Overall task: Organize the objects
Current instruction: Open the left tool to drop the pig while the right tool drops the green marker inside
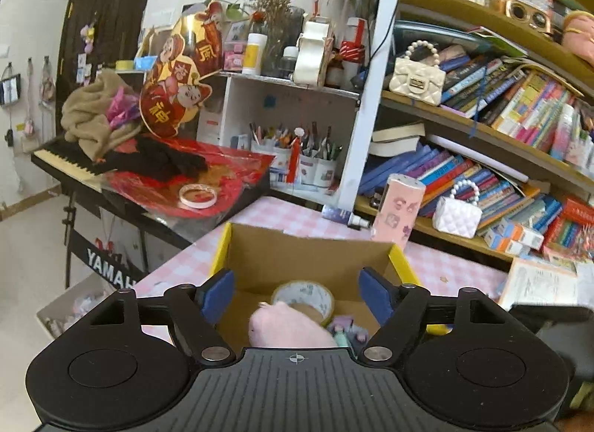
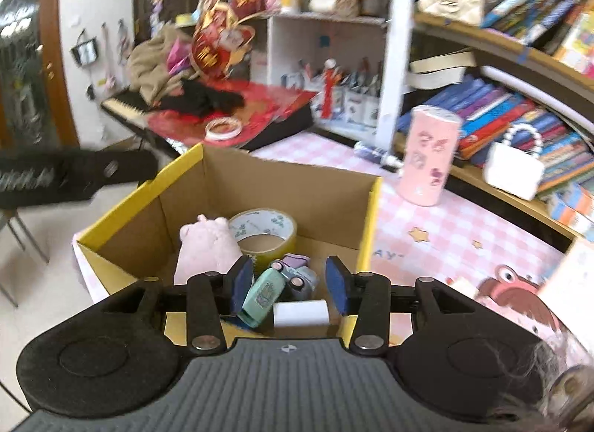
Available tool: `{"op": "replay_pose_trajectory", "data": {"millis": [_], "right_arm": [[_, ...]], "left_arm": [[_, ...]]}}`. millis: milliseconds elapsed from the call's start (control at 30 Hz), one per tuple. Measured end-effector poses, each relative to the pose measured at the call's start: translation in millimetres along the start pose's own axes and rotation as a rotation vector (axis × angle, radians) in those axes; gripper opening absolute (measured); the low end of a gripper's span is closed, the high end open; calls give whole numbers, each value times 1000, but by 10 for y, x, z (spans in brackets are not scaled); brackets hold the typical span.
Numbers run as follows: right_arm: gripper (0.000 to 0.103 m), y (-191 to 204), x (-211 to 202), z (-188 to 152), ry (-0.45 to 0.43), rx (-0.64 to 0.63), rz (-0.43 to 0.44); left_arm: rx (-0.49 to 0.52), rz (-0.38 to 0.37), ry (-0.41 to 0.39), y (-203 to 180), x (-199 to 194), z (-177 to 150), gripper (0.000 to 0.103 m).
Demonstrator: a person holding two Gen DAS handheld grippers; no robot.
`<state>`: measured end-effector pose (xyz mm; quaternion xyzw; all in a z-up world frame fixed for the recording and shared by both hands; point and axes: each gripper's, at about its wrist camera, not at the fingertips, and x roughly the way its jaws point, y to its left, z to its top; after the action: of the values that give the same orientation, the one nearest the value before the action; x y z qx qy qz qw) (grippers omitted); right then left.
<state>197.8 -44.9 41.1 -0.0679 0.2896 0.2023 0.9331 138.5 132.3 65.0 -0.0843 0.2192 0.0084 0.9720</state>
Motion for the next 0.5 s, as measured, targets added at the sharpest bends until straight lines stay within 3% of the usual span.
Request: {"op": "replay_pose_trajectory", "data": {"millis": [200, 500], "right_arm": [[44, 49, -384, -288, -19, 56, -72], [46, 254, -809, -931, 47, 152, -161]], "left_arm": [[67, 4, 35, -45, -349, -322, 83], [82, -7, 147, -109, -649, -836, 83]]}}
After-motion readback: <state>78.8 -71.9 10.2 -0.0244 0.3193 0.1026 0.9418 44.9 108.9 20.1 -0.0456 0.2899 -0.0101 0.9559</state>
